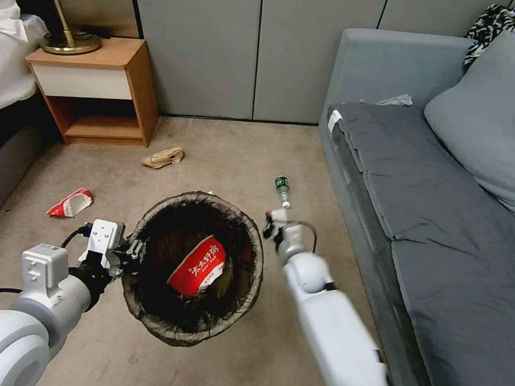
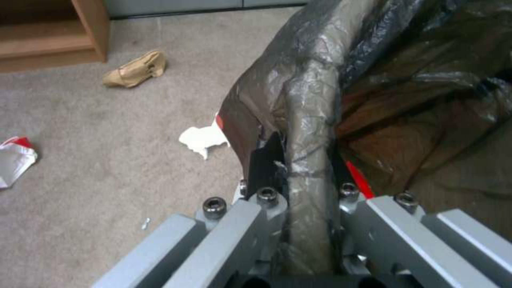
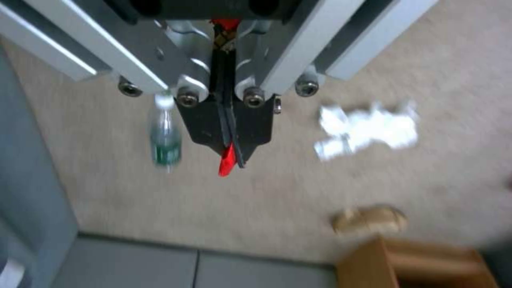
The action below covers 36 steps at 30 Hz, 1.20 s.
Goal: Pick up the trash bin, then pick up the garbage from the floor and place it into the trash bin.
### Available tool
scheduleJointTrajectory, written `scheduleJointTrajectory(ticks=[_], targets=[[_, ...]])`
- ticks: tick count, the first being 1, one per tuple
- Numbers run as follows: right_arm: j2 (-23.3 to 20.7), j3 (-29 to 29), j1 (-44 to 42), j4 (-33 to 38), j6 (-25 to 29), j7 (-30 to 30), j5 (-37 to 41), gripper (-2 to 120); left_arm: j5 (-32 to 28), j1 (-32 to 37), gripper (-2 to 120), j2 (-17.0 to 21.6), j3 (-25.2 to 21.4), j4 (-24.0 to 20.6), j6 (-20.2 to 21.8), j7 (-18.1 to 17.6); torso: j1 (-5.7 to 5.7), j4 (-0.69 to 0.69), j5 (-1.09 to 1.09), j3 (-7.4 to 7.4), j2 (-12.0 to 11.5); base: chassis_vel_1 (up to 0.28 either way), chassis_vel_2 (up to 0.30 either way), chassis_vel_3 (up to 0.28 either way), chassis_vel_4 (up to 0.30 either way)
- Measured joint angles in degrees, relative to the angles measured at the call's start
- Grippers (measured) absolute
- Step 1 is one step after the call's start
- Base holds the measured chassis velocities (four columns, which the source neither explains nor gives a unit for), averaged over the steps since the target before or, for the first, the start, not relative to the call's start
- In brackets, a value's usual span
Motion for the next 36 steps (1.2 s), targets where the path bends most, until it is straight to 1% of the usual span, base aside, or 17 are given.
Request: scheduleJointTrajectory(ticks=[2,3,4,6,8,17,19,20,21,23,24,26,28,30,31,34,36], targets=[[-2.17,0.11,-0.11,5.98,-1.61,-0.47,3.18,0,0.0,0.04,1,0.12,0.04,0.0,0.0,-0.01,0.0,0.02,0.01,0.0,0.0,0.0,0.0,0.0,0.0],[-3.84,0.37,-0.13,10.81,-3.12,-0.52,6.5,0,-0.12,0.11,1,0.24,0.06,0.0,0.0,-0.01,0.0,0.02,-0.01,0.0,0.0,0.0,0.0,0.0,0.0],[-4.71,0.48,-0.13,13.28,-3.98,-0.49,8.4,0,-0.27,0.17,1,0.33,0.06,0.0,0.0,-0.01,0.0,0.03,0.02,0.0,0.0,0.0,0.0,0.0,0.0],[-5.16,0.5,-0.13,14.52,-4.29,-0.47,9.21,0,-0.33,0.21,1,0.37,0.06,0.0,0.0,-0.01,0.0,0.02,0.02,0.0,0.0,0.0,0.0,0.0,0.0],[-7.5,0.91,0.32,20.43,-5.58,-0.27,12.79,0,-0.44,0.3,1,0.49,0.08,0.0,0.0,-0.01,0.0,0.02,0.0,-0.01,0.0,0.0,0.0,0.0,0.0],[-11.17,0.71,2.01,29.3,-8.4,0.51,19.31,0,-0.41,0.93,1,0.8,0.09,0.0,0.0,0.02,0.0,0.03,0.02,0.0,0.0,0.0,0.0,0.0,0.0],[-14.92,0.03,3.87,34.16,-10.6,0.37,25.88,0,-0.42,1.26,1,1.26,-0.06,0.0,0.0,0.03,-0.01,0.03,0.0,-0.01,0.01,0.0,0.0,0.0,0.0],[-14.92,0.03,3.87,34.16,-10.6,0.37,25.88,0,-0.42,1.26,1,1.26,-0.06,0.0,0.0,0.03,-0.01,0.03,0.0,-0.01,0.01,0.0,0.0,0.0,0.0],[-17.77,-0.77,5.23,37.01,-11.87,0.33,30.89,0,-0.42,1.3,1,1.45,-0.05,0.0,0.0,0.03,0.0,0.02,0.0,-0.01,0.0,0.0,0.0,0.0,0.0],[-21.14,-2.11,6.7,40.13,-13.11,0.38,36.5,0,-0.39,1.19,1,1.55,0.1,0.0,0.0,0.02,-0.01,0.02,-0.01,-0.01,0.01,0.0,0.0,0.0,0.0],[-21.14,-2.11,6.7,40.13,-13.11,0.38,36.5,0,-0.39,1.19,1,1.55,0.1,0.0,0.0,0.02,-0.01,0.02,-0.01,-0.01,0.01,0.0,0.0,0.0,0.0],[-24.19,-4.14,8.16,43.65,-14.34,1.0,42.33,0,-0.17,0.97,1,1.56,0.49,0.0,0.0,0.0,-0.01,0.02,0.0,-0.01,0.01,0.0,0.0,0.0,0.0],[-24.68,-4.7,8.46,44.36,-14.61,1.36,43.53,0,-0.1,0.92,1,1.56,0.58,0.0,0.0,-0.03,-0.01,0.02,-0.01,-0.01,0.01,0.0,0.0,0.0,0.0],[-26.02,-7.99,9.86,46.75,-15.26,2.34,47.42,0,-0.02,0.85,1,1.61,0.78,0.0,0.0,-0.03,-0.01,0.02,0.0,-0.01,0.01,0.0,0.0,0.0,0.0],[-26.02,-7.99,9.86,46.75,-15.26,2.34,47.42,0,-0.02,0.85,1,1.61,0.78,0.0,0.0,-0.03,-0.01,0.02,0.0,-0.01,0.01,0.0,0.0,0.0,0.0],[-27.2,-13.25,12.17,48.28,-15.62,3.54,50.87,0,-0.06,0.72,1,2.28,0.72,0.0,0.0,-0.05,-0.01,0.03,0.0,-0.01,0.01,0.0,0.0,0.0,0.0],[-27.32,-14.26,12.69,48.5,-15.71,3.92,51.6,0,-0.13,0.69,1,2.41,0.68,0.0,0.0,-0.05,0.0,0.03,0.0,-0.01,0.01,0.0,0.0,0.0,0.0]])
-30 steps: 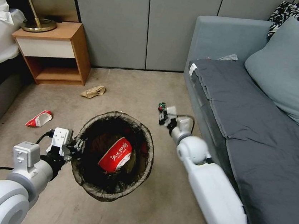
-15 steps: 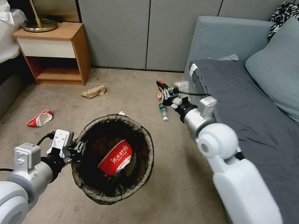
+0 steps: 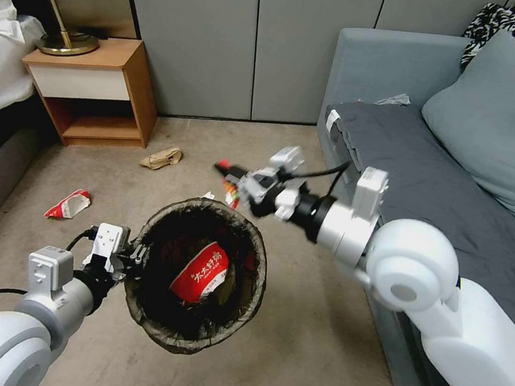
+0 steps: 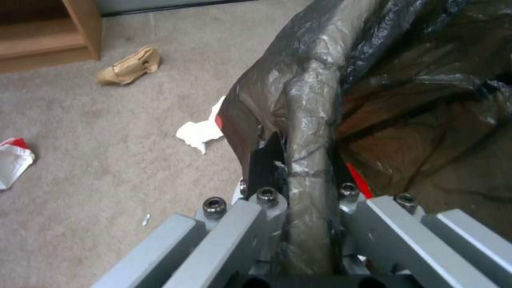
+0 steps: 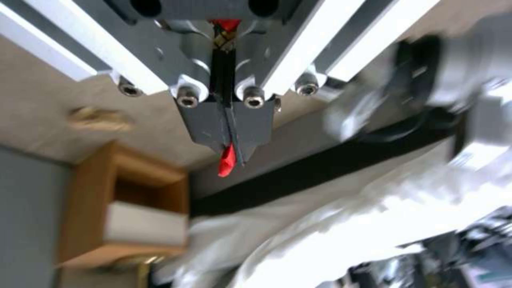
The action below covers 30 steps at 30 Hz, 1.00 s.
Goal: Pick up the trash bin, then pick up the garbage from the floor and place it into the trash bin.
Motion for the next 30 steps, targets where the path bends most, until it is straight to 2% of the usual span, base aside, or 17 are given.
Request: scheduleJointTrajectory(ticks=[1,4,7,11,21,23,24,27,28,30], targets=[[-0.18,-2.74,1.41,0.71,-0.41,1.3,2.32,0,-0.13,-0.12,1,0.27,-0.07,0.0,0.0,-0.05,0.0,0.0,0.0,0.0,0.0,0.0,0.0,0.0,0.0],[-0.14,-4.66,2.3,1.22,-0.96,2.19,4.03,0,-0.2,-0.16,1,0.37,-0.08,0.0,0.0,-0.12,0.0,0.0,0.0,0.0,0.0,0.0,0.0,0.0,0.0],[0.89,-9.53,3.68,1.98,-2.24,5.5,6.67,0,-0.29,-0.29,1,0.52,0.06,0.0,0.0,-0.2,0.0,0.0,0.0,0.0,0.0,0.0,0.0,0.0,0.0],[1.85,-13.29,4.22,1.99,-3.93,8.67,7.4,0,-0.57,-0.61,1,0.8,0.05,0.0,0.0,-0.26,0.0,0.0,0.0,0.0,0.0,0.0,0.0,0.0,0.0],[3.88,-16.69,3.58,-0.01,-7.2,13.46,4.23,2,-0.73,-0.61,1,0.83,0.03,0.0,0.0,-0.28,0.0,-0.01,0.0,0.0,0.0,0.0,0.0,0.0,0.0],[4.56,-17.09,3.28,-0.73,-7.38,13.8,1.87,10,-0.73,-0.55,1,0.78,0.03,0.0,0.0,-0.28,0.0,0.0,0.0,0.0,0.0,0.0,0.0,0.0,0.0],[4.56,-17.09,3.28,-0.73,-7.38,13.8,1.87,10,-0.73,-0.55,1,0.78,0.03,0.0,0.0,-0.28,0.0,0.0,0.0,0.0,0.0,0.0,0.0,0.0,0.0],[5.63,-17.67,3.2,-1.56,-7.41,14.0,-0.99,26,-0.7,-0.5,1,0.67,0.05,0.0,0.0,-0.28,0.0,0.0,0.0,0.0,0.0,0.0,0.0,0.0,0.0],[5.63,-17.67,3.2,-1.56,-7.41,14.0,-0.99,26,-0.7,-0.5,1,0.67,0.05,0.0,0.0,-0.28,0.0,0.0,0.0,0.0,0.0,0.0,0.0,0.0,0.0],[5.75,-17.86,3.17,-1.83,-7.41,13.81,-2.78,37,-0.7,-0.39,1,0.66,0.05,0.0,0.0,-0.28,0.0,0.0,0.0,0.0,0.0,0.0,0.0,0.0,0.0]])
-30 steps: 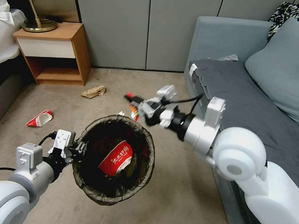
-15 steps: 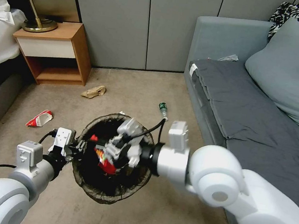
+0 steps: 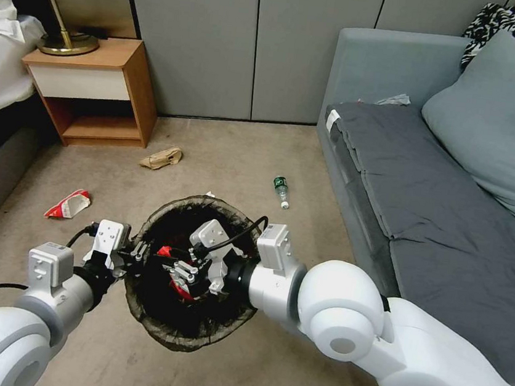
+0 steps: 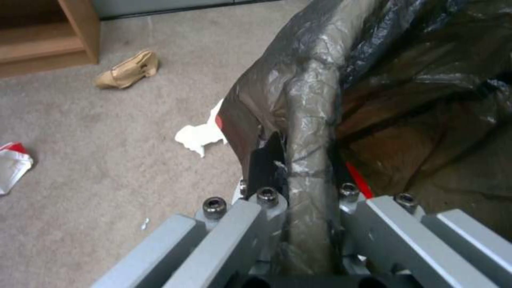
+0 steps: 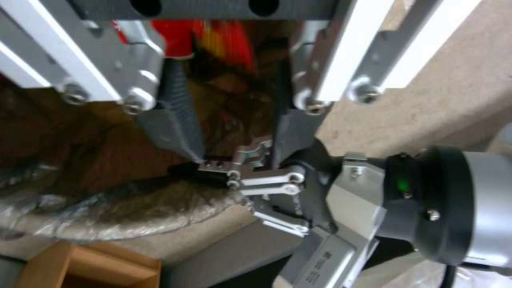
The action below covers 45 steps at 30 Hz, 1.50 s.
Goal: Pick up the trash bin, then pick up the garbage from the floor and place it into the trash bin.
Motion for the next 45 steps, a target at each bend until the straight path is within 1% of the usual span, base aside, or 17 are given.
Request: scheduleJointTrajectory(ticks=[1,3,4,10,11,14,19,25,28,30,31,34,35,37,39,41,45], targets=[[0.0,0.0,0.0,0.0,0.0,0.0,0.0,37,0.0,0.0,1,0.0,0.0,0.0,0.0,0.0,0.0,0.0,0.0,0.0,0.0,0.0,0.0,0.0,0.0],[-0.06,0.12,-0.09,0.04,0.01,-0.09,-0.37,48,0.0,0.18,1,-0.01,-0.03,0.0,0.0,0.05,0.0,0.0,0.0,0.0,0.0,0.0,0.0,0.0,0.0],[-0.06,0.12,-0.09,0.04,0.01,-0.09,-0.37,48,0.0,0.18,1,-0.01,-0.03,0.0,0.0,0.05,0.0,0.0,0.0,0.0,0.0,0.0,0.0,0.0,0.0],[-0.23,1.58,0.25,0.71,0.06,-0.28,-0.47,72,0.02,0.14,1,-0.01,-0.05,0.0,0.0,0.13,0.0,0.0,0.01,0.0,0.0,0.0,0.0,0.0,0.0],[-0.23,1.58,0.25,0.71,0.06,-0.28,-0.47,72,0.02,0.14,1,-0.01,-0.05,0.0,0.0,0.13,0.0,0.0,0.01,0.0,0.0,0.0,0.0,0.0,0.0],[-0.41,2.98,0.39,1.31,0.19,-0.41,0.28,87,0.02,0.16,1,-0.07,-0.05,0.0,0.0,0.17,0.0,0.0,0.01,0.0,0.0,0.0,0.0,0.0,0.0],[-2.53,5.85,0.44,3.09,3.8,-0.81,0.86,100,-0.43,0.14,1,-0.04,-0.21,0.0,0.0,0.18,0.0,0.0,0.01,0.0,0.0,0.0,0.0,0.0,0.0],[-5.87,11.96,-0.98,5.63,6.82,-2.72,2.29,100,-0.91,0.35,1,0.0,-0.81,0.0,0.0,0.05,0.0,0.0,0.01,0.0,0.0,0.0,0.0,0.0,0.0],[-8.18,15.05,-3.1,6.85,10.42,-3.45,1.38,100,-0.92,0.7,1,-0.14,-1.0,0.0,0.0,0.06,0.0,0.0,0.01,0.0,0.0,0.0,0.0,0.0,0.0],[-9.92,17.72,-6.16,7.37,14.82,-3.45,-2.22,100,-0.9,0.84,1,-0.22,-1.1,0.0,0.0,0.04,0.0,0.0,0.01,0.0,0.01,0.0,0.0,0.0,0.0],[-9.92,17.72,-6.16,7.37,14.82,-3.45,-2.22,100,-0.9,0.84,1,-0.22,-1.1,0.0,0.0,0.04,0.0,0.0,0.01,0.0,0.01,0.0,0.0,0.0,0.0],[-11.73,24.51,-14.64,7.06,20.49,-3.56,-9.63,100,-0.87,1.22,1,-0.63,-1.54,0.0,0.0,-0.06,0.0,0.0,0.01,0.0,0.01,0.0,0.0,0.0,0.0],[-11.73,24.51,-14.64,7.06,20.49,-3.56,-9.63,100,-0.87,1.22,1,-0.63,-1.54,0.0,0.0,-0.06,0.0,0.0,0.01,0.0,0.01,0.0,0.0,0.0,0.0],[-12.07,30.05,-20.94,6.72,22.17,-3.9,-14.03,100,-0.33,2.33,1,-1.8,-2.04,0.0,0.0,-0.11,0.0,-0.04,0.02,0.0,0.01,0.0,0.0,0.0,0.0],[-11.88,31.49,-22.26,6.48,22.77,-3.83,-15.1,100,-0.08,2.77,1,-2.36,-2.22,0.0,0.0,-0.1,0.0,-0.04,0.02,0.0,0.01,0.0,0.0,0.0,0.0],[-10.5,36.41,-26.38,5.73,23.78,-3.45,-18.49,100,0.64,3.37,1,-3.79,-2.51,0.0,0.0,-0.52,0.0,0.03,0.01,0.0,0.01,0.0,0.0,0.0,0.0],[-8.21,43.18,-33.52,5.15,24.33,-4.57,-25.23,100,1.17,3.4,1,-4.25,-2.37,0.0,0.0,-1.53,0.0,0.01,0.02,0.0,0.01,0.0,0.0,0.0,0.0]])
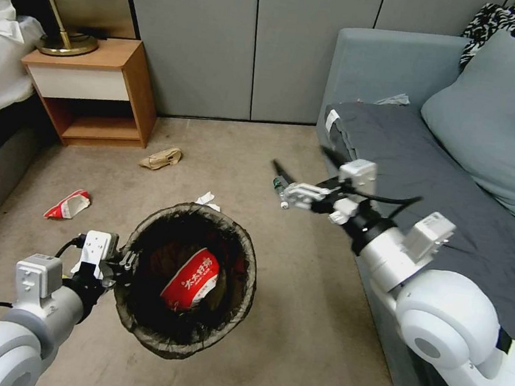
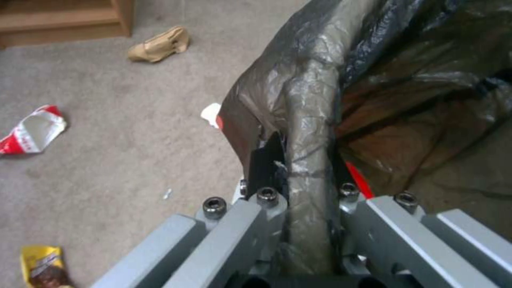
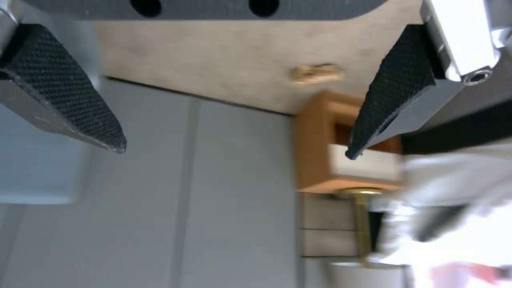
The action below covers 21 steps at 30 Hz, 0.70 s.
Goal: Pick up the trash bin, then pick up the garbage from the floor and place it into the trash bin.
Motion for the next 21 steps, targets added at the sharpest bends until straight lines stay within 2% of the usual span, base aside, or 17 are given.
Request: scheduleJointTrajectory(ticks=[2,4,5,7,8,9,10,11,14,17,21], targets=[[0.83,2.25,-2.82,-0.01,0.17,-0.84,-1.94,100,0.37,0.14,1,-0.09,0.0,0.0,0.0,-0.08,0.0,-0.01,-0.01,0.0,0.0,0.0,0.0,0.0,0.0],[3.93,7.88,-11.95,0.73,1.24,-3.09,-7.1,100,1.97,0.37,1,-0.63,-0.31,0.0,0.0,-0.23,0.0,-0.04,0.01,0.0,0.0,0.0,0.0,0.0,0.0],[3.93,7.88,-11.95,0.73,1.24,-3.09,-7.1,100,1.97,0.37,1,-0.63,-0.31,0.0,0.0,-0.23,0.0,-0.04,0.01,0.0,0.0,0.0,0.0,0.0,0.0],[8.9,11.59,-19.91,1.77,3.36,-4.44,-12.34,100,4.44,0.37,1,-1.63,-0.36,0.0,0.0,-0.23,0.0,-0.01,-0.02,0.0,0.0,0.0,0.0,0.0,0.0],[8.9,11.59,-19.91,1.77,3.36,-4.44,-12.34,100,4.44,0.37,1,-1.63,-0.36,0.0,0.0,-0.23,0.0,-0.01,-0.02,0.0,0.0,0.0,0.0,0.0,0.0],[10.95,12.41,-21.91,1.85,4.37,-4.83,-14.6,100,5.45,0.47,1,-1.87,-0.19,0.0,0.0,-0.23,0.0,-0.01,-0.02,0.0,0.0,0.0,0.0,0.0,0.0],[15.27,13.5,-25.45,1.77,6.6,-5.61,-19.52,100,7.04,0.93,1,-2.24,0.15,0.0,0.0,-0.24,0.0,-0.03,-0.02,0.0,0.0,0.0,0.0,0.0,0.0],[15.27,13.5,-25.45,1.77,6.6,-5.61,-19.52,100,7.04,0.93,1,-2.24,0.15,0.0,0.0,-0.24,0.0,-0.03,-0.02,0.0,0.0,0.0,0.0,0.0,0.0],[22.36,13.92,-29.84,1.46,9.35,-6.33,-26.15,100,8.15,2.36,1,-3.78,0.13,0.0,0.0,-0.03,0.0,-0.02,-0.03,-0.01,0.0,0.0,0.0,0.0,0.0],[23.46,13.62,-30.56,1.41,9.75,-6.4,-27.18,100,8.55,2.61,1,-4.06,0.06,0.0,0.0,-0.03,0.0,-0.01,-0.03,-0.01,0.0,0.0,0.0,0.0,0.0],[26.62,12.71,-32.4,0.51,12.04,-7.45,-31.23,100,12.05,3.14,1,-5.35,0.04,0.0,0.0,1.0,0.0,-0.02,-0.02,0.0,0.0,0.0,0.0,0.0,0.0]])
